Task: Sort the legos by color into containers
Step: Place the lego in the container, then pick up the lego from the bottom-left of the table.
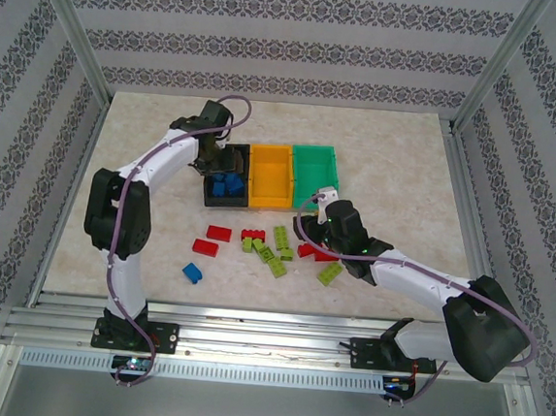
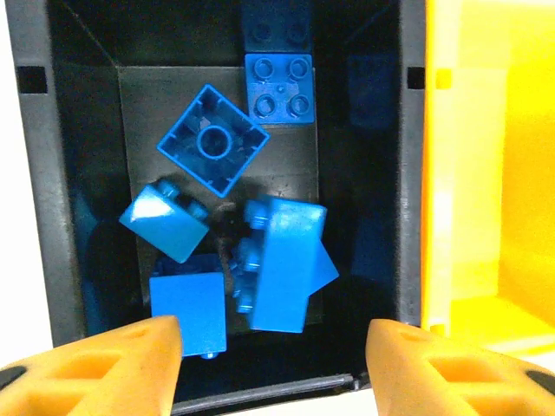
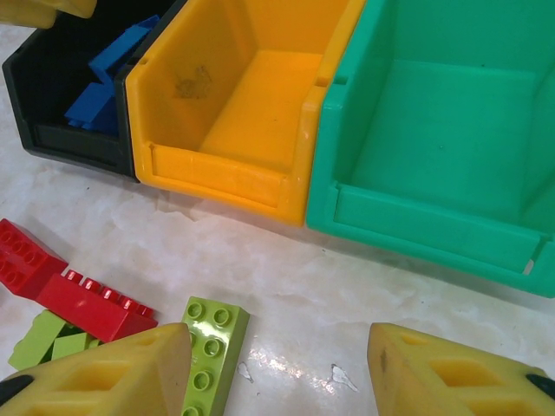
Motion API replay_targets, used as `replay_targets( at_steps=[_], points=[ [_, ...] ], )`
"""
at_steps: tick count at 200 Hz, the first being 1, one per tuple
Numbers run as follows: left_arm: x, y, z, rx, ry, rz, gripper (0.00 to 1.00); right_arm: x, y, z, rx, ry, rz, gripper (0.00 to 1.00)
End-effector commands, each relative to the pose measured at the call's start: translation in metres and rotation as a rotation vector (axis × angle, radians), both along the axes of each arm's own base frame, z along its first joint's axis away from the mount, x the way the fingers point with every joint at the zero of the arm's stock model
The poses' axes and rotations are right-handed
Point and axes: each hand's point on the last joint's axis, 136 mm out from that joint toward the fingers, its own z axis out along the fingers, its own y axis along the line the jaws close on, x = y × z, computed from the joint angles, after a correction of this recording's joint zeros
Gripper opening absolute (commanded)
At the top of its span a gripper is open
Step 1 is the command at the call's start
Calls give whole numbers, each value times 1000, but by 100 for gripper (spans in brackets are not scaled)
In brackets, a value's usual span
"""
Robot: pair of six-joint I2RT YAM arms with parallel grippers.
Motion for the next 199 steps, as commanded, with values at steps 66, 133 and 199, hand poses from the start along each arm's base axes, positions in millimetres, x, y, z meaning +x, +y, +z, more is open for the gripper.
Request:
replay_targets(
  at_steps=[66, 133, 199],
  points=[
    [-76, 21, 33, 39, -109, -21, 60, 6, 8, 4, 43, 20, 6, 57],
    [-184, 37, 0, -19, 111, 10, 60, 4, 9, 4, 67, 19, 10, 57],
    [-249, 30, -43, -200, 242, 177, 56, 7, 8, 1, 47, 29, 5, 58]
  ],
)
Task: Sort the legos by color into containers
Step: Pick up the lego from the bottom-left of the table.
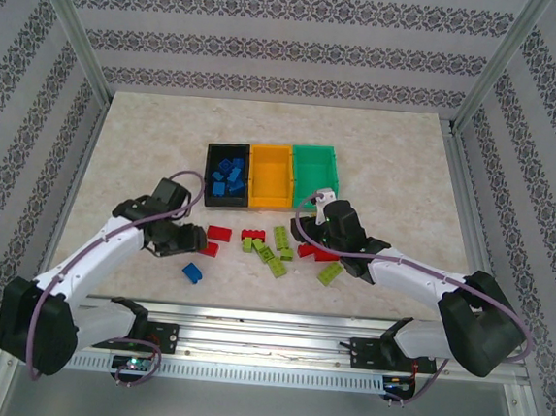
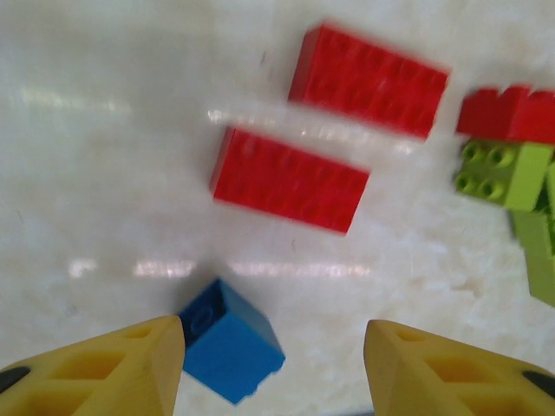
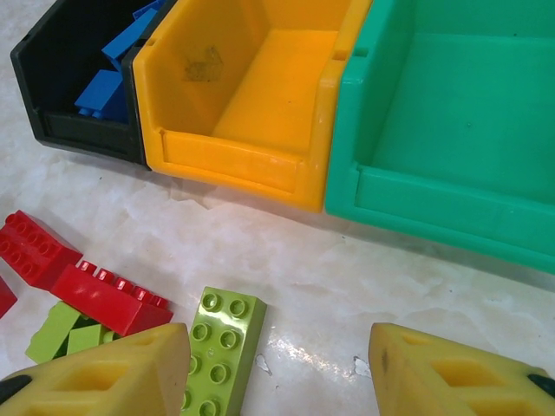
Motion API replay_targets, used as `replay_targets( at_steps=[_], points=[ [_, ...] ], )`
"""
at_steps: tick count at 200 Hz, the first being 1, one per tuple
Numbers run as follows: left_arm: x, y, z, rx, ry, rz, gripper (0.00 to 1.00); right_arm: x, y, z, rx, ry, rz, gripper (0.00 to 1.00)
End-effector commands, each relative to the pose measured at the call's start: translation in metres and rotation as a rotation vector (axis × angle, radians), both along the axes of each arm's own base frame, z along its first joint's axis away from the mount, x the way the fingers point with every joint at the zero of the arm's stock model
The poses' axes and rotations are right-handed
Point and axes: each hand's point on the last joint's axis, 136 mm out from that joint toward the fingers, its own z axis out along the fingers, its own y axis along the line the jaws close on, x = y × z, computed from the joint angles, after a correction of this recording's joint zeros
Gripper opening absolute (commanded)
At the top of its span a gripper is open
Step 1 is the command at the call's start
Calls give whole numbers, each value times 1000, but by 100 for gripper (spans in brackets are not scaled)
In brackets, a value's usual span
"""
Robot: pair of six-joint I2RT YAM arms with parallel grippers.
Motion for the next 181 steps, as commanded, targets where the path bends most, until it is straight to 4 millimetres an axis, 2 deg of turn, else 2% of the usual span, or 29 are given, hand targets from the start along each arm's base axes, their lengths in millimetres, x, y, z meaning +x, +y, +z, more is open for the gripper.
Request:
replay_targets(
  at_steps=[1, 40, 91, 122, 181],
  points=[
    [-15, -13, -10, -96, 64, 84, 56, 9, 2, 9, 20, -16, -11, 58],
    [-32, 5, -26, -6, 164, 205, 55, 10, -1, 11, 17, -27, -20, 58],
    [-38, -2, -41, 14, 198, 225, 57, 10, 0, 11, 22, -19, -18, 58],
    [-44, 0, -46, 103, 236, 194, 58, 8, 1, 12, 36, -25, -13, 58],
    [-35, -2, -53, 185, 242, 147, 58, 9, -1, 12, 24, -22, -20, 58]
  ],
)
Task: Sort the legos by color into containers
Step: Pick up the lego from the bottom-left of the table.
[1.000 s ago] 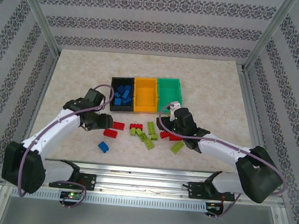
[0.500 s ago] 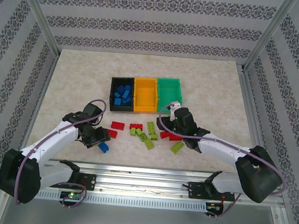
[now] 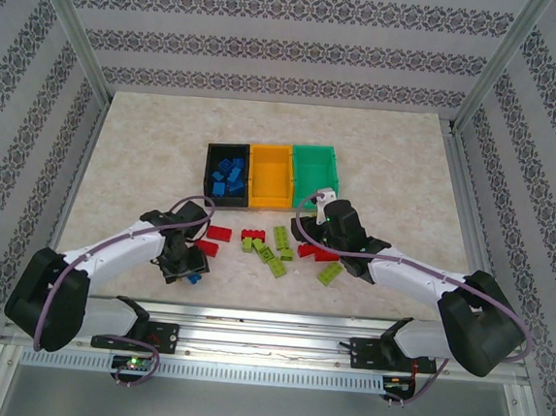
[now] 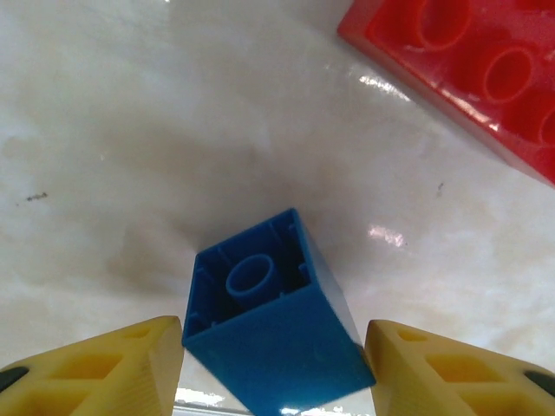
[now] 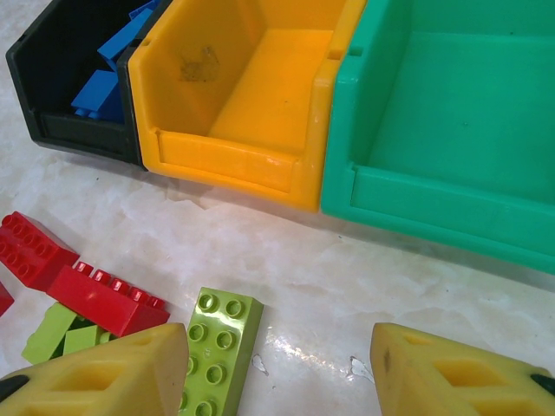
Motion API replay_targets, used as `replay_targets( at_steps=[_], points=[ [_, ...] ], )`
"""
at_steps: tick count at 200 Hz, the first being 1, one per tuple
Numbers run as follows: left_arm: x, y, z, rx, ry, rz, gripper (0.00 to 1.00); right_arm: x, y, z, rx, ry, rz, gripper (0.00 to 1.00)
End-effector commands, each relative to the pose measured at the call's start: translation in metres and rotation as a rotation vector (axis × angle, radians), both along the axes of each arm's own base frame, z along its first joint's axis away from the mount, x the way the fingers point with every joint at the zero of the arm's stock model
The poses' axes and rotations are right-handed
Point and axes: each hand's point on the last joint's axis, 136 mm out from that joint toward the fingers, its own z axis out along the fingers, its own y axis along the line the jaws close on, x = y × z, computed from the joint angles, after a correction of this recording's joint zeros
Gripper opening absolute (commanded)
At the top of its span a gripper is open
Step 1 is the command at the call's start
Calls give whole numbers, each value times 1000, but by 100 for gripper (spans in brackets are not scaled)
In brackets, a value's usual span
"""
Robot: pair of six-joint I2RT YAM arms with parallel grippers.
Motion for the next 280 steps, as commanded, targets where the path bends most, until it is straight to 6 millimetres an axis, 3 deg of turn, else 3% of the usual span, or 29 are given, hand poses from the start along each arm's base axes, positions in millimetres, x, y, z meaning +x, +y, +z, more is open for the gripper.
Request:
replay_targets(
  at_steps=[1, 69, 105, 152, 187, 220, 247, 280],
  points=[
    [7, 1, 2, 52, -4, -15, 58, 8, 1, 13, 23, -24, -15, 58],
    [23, -14, 4, 63, -6, -106, 49, 7, 3, 13, 41, -27, -7, 59],
    [33, -25, 10, 16, -40, -124, 36, 6, 4, 13, 42, -18, -4, 59],
    [26, -27, 7, 3, -20, -154, 36, 7, 1, 14, 41, -26, -12, 59],
    [34, -33, 23, -26, -64, -175, 35, 9, -1, 12, 26, -19, -20, 59],
    [65, -42, 68, -32, -193, -229, 34, 9, -1, 10, 29, -19, -22, 59],
    [110, -40, 100, 52, -302, -294, 32, 7, 2, 12, 47, -18, -10, 59],
    [174, -36, 121, 117, -319, -346, 32, 10, -3, 12, 20, -26, -28, 59]
  ],
)
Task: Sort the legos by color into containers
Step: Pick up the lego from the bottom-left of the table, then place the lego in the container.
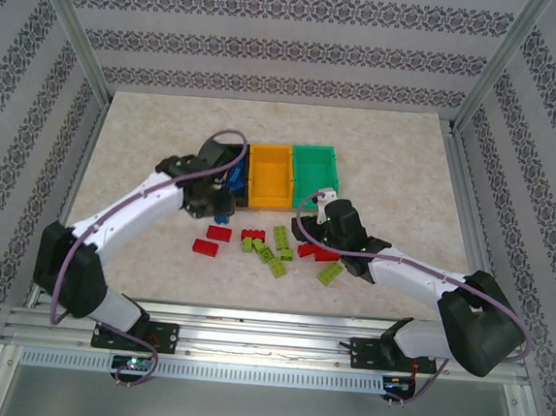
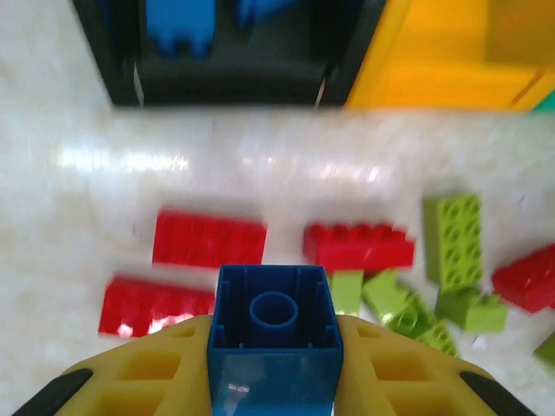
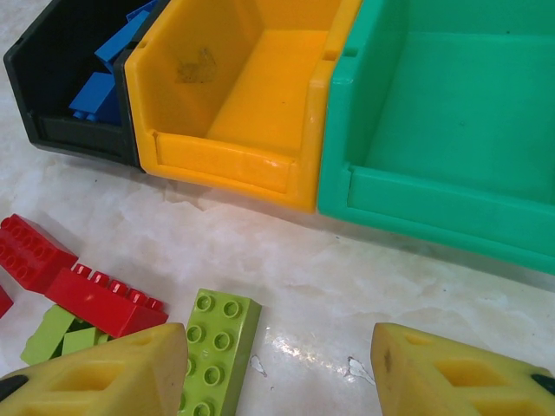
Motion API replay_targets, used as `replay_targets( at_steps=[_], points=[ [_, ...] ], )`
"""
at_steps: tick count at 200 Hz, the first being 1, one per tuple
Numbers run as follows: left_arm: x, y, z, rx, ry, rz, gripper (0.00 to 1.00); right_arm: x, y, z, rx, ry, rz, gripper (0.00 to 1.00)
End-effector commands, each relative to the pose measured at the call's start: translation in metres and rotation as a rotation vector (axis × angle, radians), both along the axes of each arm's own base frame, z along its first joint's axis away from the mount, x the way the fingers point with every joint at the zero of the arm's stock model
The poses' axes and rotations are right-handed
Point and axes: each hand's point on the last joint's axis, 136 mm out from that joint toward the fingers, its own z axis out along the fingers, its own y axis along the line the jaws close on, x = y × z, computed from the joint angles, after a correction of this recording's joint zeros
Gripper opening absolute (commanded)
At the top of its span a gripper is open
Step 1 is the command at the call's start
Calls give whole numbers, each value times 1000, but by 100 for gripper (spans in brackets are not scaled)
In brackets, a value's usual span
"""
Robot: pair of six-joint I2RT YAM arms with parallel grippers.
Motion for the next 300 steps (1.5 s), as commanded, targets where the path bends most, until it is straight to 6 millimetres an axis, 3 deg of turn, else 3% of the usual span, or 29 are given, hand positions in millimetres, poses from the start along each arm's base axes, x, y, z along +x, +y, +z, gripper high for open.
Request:
replay_targets(
  at_steps=[1, 25, 50, 64, 87, 109, 142, 187, 257, 300],
  points=[
    [29, 20, -2, 133, 29, -61, 32, 9, -2, 13, 17, -31, -22, 59],
    [76, 24, 5, 190, 21, -91, 32, 8, -3, 13, 18, -39, -25, 59],
    [116, 50, 1, 340, 35, -54, 29, 8, -2, 15, 24, -37, -20, 59],
    [130, 56, -5, 323, 62, -45, 29, 7, -3, 15, 26, -40, -22, 59],
    [146, 47, -12, 277, 60, -69, 34, 9, -3, 13, 17, -29, -23, 59],
    [145, 32, -15, 191, 80, -85, 46, 7, 0, 12, 32, -27, -12, 59],
    [142, 41, 1, 229, 43, -90, 61, 8, 4, 11, 35, -10, -2, 59],
    [125, 42, 26, 174, -69, -140, 61, 9, 3, 8, 25, -7, -7, 59],
    [105, 68, 24, 115, -178, -139, 57, 8, 12, -1, 30, 42, 30, 59],
    [102, 77, 25, -63, -241, -56, 58, -2, 25, -1, 15, 135, 94, 59]
  ],
)
